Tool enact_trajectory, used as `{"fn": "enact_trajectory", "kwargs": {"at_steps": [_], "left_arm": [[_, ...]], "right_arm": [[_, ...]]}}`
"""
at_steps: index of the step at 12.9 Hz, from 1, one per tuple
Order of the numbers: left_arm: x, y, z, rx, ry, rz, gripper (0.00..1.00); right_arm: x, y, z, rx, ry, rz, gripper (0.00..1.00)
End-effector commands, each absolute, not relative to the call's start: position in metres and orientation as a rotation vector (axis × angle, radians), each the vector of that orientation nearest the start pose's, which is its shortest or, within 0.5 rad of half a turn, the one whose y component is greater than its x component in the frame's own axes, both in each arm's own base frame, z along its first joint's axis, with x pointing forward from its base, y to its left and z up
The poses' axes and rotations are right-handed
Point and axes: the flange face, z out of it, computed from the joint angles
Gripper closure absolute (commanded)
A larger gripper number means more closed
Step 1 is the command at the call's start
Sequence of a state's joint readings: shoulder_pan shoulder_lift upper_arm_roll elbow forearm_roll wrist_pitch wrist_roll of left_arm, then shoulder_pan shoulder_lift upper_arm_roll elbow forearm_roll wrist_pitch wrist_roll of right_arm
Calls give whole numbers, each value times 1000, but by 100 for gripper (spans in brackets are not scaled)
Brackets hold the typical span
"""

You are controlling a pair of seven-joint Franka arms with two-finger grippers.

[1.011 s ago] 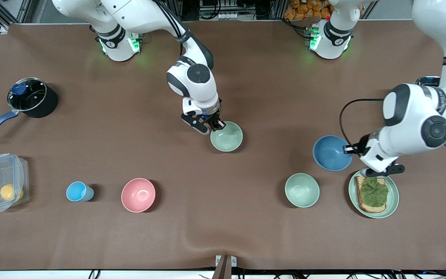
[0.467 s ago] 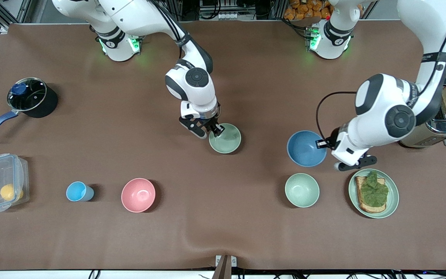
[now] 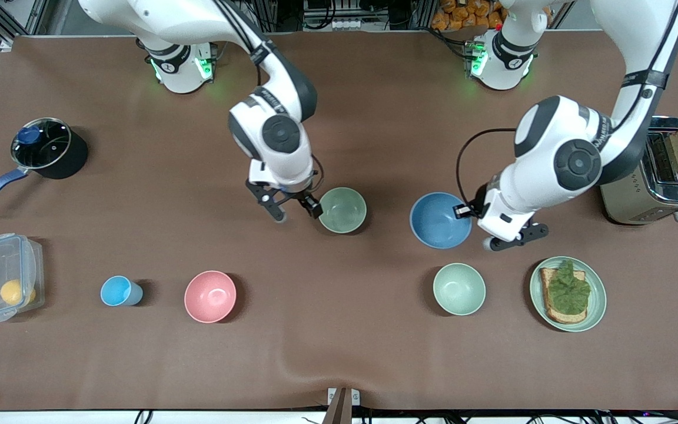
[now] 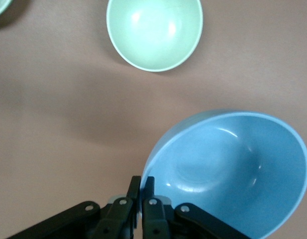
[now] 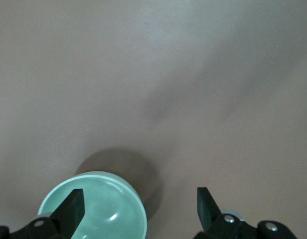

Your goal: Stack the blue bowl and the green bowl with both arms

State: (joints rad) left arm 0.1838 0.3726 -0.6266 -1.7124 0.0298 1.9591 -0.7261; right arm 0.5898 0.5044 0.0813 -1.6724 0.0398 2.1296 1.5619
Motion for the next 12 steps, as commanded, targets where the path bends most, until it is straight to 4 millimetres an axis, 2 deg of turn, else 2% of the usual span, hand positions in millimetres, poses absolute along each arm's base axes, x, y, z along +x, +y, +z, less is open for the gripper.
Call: {"fn": "enact_trajectory", "kwargs": {"at_steps": [1, 4, 6, 7, 9, 11, 12], "left_arm": [[585, -259, 423, -3229, -567, 254, 100], [578, -289, 435, -3234, -616, 243, 100], [574, -301, 434, -3233, -623, 250, 100], [571, -309, 430, -3231, -609, 259, 100], [564, -332, 415, -3237, -591, 284, 100], [563, -338, 397, -3228, -660, 300, 100], [560, -343, 386, -3214, -698, 323, 100]], "right_arm": [[543, 389, 292, -2733, 1441, 324, 0], [565, 363, 270, -2568, 1541, 453, 0], [567, 367, 251, -2520, 1555, 415, 0], [568, 365, 234, -2510, 1573, 415, 0], [569, 369, 226, -2442, 1603, 429, 0], [572, 371, 220, -2326, 1659, 465, 0], [570, 376, 218, -2321, 1656, 463, 0]]}}
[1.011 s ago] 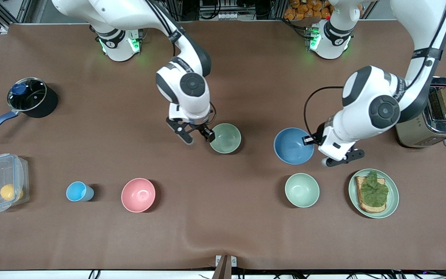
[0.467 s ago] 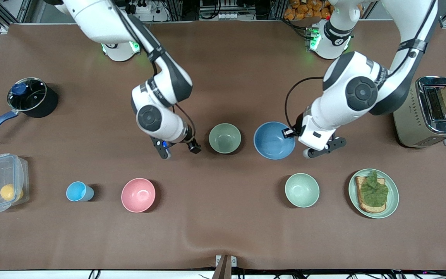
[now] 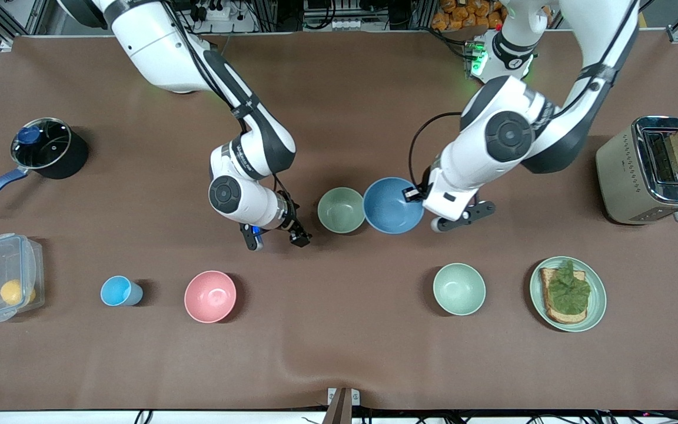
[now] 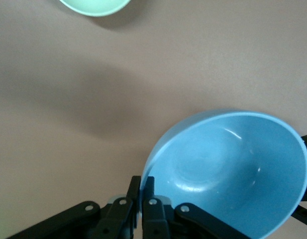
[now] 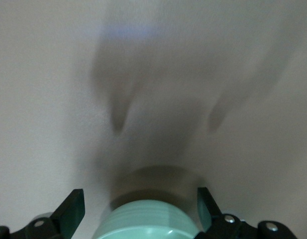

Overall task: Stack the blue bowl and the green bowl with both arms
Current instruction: 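Lower the blue bowl into the green bowl with the left gripper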

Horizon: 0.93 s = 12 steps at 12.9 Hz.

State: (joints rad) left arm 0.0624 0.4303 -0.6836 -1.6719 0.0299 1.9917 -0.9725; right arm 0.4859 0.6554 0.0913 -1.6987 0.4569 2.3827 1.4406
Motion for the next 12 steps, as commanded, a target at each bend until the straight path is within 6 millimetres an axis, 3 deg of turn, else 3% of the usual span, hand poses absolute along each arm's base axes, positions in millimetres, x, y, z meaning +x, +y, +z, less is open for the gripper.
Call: {"fn": "enact_trajectory", "kwargs": {"at_steps": [1, 4, 7, 12], "left_arm": [[555, -351, 381, -3212, -711, 324, 100], [541, -366, 354, -3210, -748, 339, 100], [529, -384, 338, -3206, -789, 354, 100], [509, -392, 311, -3220, -807, 341, 100]], "right_arm": [[570, 376, 214, -2310, 1664, 460, 0], [562, 393, 199, -2253, 1677, 450, 0], [559, 395, 193, -2257, 1677, 445, 0], [558, 391, 189, -2289, 1644, 441, 0]]}}
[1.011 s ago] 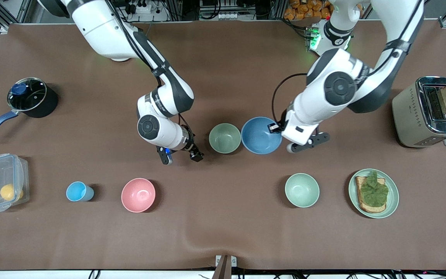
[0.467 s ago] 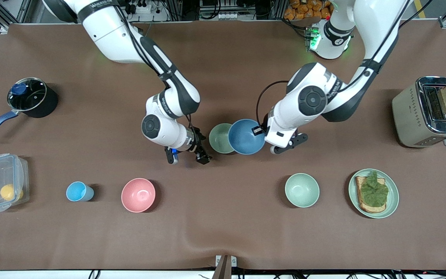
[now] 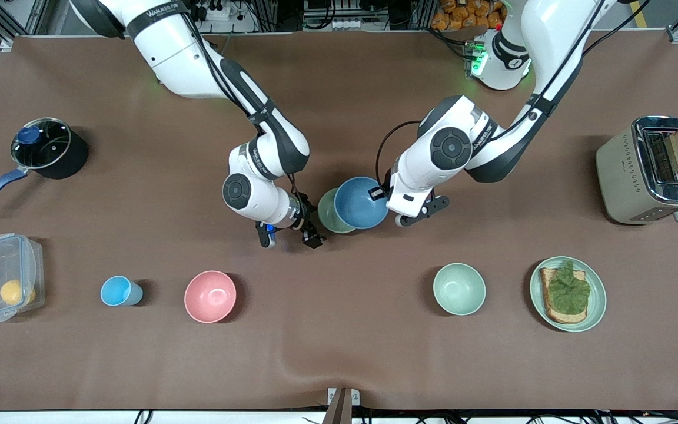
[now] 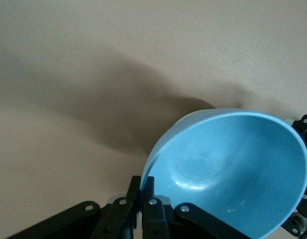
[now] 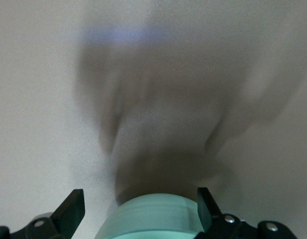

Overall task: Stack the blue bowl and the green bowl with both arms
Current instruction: 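Lower the blue bowl into the green bowl with the left gripper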

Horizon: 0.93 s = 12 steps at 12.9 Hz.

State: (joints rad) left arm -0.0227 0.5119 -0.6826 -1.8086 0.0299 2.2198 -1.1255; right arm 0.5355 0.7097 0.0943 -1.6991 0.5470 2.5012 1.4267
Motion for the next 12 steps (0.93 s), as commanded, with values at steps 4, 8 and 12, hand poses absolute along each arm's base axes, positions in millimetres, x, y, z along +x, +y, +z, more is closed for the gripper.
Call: {"fn": "enact_trajectory", "kwargs": {"at_steps": [4, 8, 12], "left_arm": [[491, -410, 295, -3235, -780, 323, 100], [486, -420, 271, -3239, -709, 256, 100], [480, -433, 253, -3267, -662, 234, 100]], "right_arm": [[558, 388, 187, -2288, 1651, 444, 0], [557, 387, 185, -2292, 1651, 445, 0], [556, 387, 185, -2294, 1649, 447, 0]]}}
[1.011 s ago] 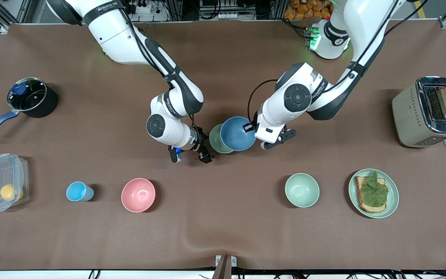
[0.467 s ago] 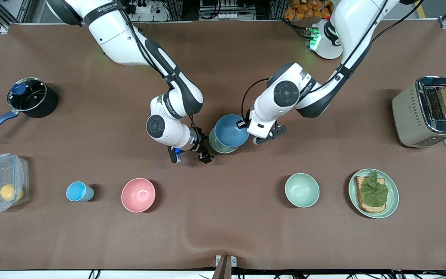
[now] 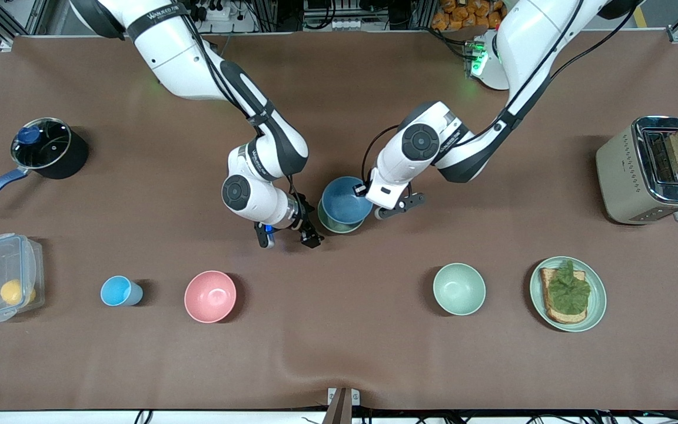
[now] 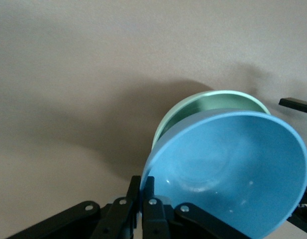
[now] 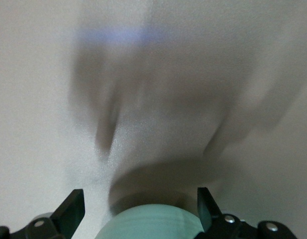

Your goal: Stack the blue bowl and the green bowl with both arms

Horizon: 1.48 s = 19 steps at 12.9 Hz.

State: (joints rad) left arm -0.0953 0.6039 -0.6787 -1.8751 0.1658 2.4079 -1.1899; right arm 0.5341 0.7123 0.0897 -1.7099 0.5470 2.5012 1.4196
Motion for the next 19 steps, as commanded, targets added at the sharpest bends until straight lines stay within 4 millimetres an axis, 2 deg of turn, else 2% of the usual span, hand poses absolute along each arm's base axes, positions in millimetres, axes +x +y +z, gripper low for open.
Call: {"fn": "enact_trajectory", "kwargs": {"at_steps": [1, 4, 8, 15, 16, 17, 18, 19], "left_arm": [[480, -433, 249, -3260, -671, 240, 100], [478, -436, 242, -3249, -653, 221, 100], [485, -440, 246, -3264, -669, 213, 100], [489, -443, 239, -3265, -675, 228, 100], [491, -440, 237, -3259, -685, 226, 79], [497, -438, 238, -3259, -702, 219, 24], [498, -438, 241, -3258, -728, 219, 0], [502, -439, 248, -3250, -788, 199, 0]], "right_arm": [[556, 387, 186, -2295, 1650, 449, 0], [556, 387, 186, -2296, 1648, 449, 0], [556, 386, 188, -2300, 1648, 456, 0], [557, 385, 190, -2306, 1648, 462, 0], [557, 385, 190, -2307, 1646, 462, 0], [557, 385, 189, -2314, 1635, 462, 0], [557, 384, 189, -2318, 1630, 461, 0], [557, 383, 188, -2319, 1631, 462, 0]]}}
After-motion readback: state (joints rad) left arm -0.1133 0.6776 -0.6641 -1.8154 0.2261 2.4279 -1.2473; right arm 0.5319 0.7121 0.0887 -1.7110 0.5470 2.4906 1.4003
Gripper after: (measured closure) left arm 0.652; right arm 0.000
